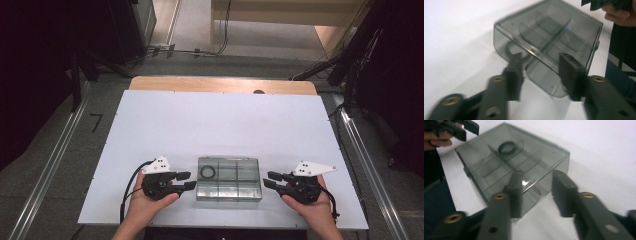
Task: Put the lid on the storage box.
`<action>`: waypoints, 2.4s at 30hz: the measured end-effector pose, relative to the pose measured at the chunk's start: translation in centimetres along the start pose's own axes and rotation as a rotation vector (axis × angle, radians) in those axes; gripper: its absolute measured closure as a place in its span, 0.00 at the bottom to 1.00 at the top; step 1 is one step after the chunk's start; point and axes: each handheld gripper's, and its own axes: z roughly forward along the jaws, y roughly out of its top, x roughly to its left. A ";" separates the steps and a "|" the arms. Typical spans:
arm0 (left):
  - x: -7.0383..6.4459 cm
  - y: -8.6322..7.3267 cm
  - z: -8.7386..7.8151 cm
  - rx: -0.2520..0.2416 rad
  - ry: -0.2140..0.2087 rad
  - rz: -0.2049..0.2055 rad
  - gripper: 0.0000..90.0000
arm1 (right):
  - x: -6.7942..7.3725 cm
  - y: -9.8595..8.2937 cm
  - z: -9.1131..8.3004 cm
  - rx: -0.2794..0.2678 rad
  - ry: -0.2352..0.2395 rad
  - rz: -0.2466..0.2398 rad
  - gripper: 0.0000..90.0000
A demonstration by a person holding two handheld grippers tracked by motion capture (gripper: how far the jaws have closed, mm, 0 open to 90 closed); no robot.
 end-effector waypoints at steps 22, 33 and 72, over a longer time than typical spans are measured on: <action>2.5 -0.6 -4.4 -0.169 0.087 0.004 0.07 | -2.6 -0.1 -3.3 -0.137 -0.090 0.036 0.17; 4.0 -1.5 -6.1 -0.211 0.112 -0.004 0.00 | -4.3 -0.9 -4.5 -0.159 -0.131 0.055 0.11; 6.5 -3.1 -7.0 -0.255 0.191 -0.038 0.00 | -8.0 -3.6 -7.5 -0.259 -0.242 0.075 0.00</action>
